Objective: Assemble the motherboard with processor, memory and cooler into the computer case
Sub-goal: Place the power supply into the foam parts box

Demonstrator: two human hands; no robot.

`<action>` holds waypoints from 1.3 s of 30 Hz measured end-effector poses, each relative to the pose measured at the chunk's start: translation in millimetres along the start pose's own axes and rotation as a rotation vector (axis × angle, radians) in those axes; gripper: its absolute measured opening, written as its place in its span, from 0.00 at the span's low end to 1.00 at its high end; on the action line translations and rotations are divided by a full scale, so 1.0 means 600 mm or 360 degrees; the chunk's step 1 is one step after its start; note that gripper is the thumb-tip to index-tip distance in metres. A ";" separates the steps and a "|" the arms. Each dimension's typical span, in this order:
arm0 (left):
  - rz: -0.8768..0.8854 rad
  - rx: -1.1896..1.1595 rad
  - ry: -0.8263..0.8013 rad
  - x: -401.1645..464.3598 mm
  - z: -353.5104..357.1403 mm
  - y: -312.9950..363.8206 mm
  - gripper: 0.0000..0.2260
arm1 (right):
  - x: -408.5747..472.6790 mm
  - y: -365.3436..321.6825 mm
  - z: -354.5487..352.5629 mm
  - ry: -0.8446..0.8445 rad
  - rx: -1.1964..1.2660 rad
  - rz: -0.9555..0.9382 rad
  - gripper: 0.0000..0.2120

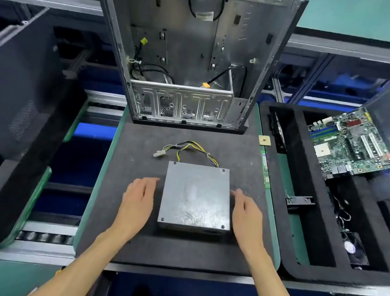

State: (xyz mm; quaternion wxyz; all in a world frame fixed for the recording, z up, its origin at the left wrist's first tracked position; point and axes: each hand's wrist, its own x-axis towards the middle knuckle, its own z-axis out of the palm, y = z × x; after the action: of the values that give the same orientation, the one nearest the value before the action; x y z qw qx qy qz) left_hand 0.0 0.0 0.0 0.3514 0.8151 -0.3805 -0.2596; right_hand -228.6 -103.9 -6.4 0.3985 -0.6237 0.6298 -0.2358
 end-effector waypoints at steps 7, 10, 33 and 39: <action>-0.0391 -0.0523 -0.0534 0.017 0.018 0.045 0.17 | -0.005 -0.039 0.015 -0.0356 0.0398 0.0250 0.18; -0.0433 -0.0594 -0.0475 0.013 0.029 0.042 0.22 | -0.010 -0.040 0.009 -0.0382 0.0476 0.0309 0.19; 0.0288 -0.0680 -0.0334 -0.030 0.092 0.253 0.26 | 0.063 -0.037 -0.280 -0.1161 0.0104 -0.0196 0.33; 0.0542 -0.0677 -0.0381 -0.010 0.119 0.350 0.19 | 0.063 -0.041 -0.355 -0.0685 0.0204 -0.0268 0.30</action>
State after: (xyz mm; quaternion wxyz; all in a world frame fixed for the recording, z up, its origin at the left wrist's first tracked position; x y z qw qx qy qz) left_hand -144.6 -119.5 118.8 0.5054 0.6112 -0.4877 -0.3650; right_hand -379.8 -186.3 126.5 0.5412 -0.6834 0.4598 -0.1695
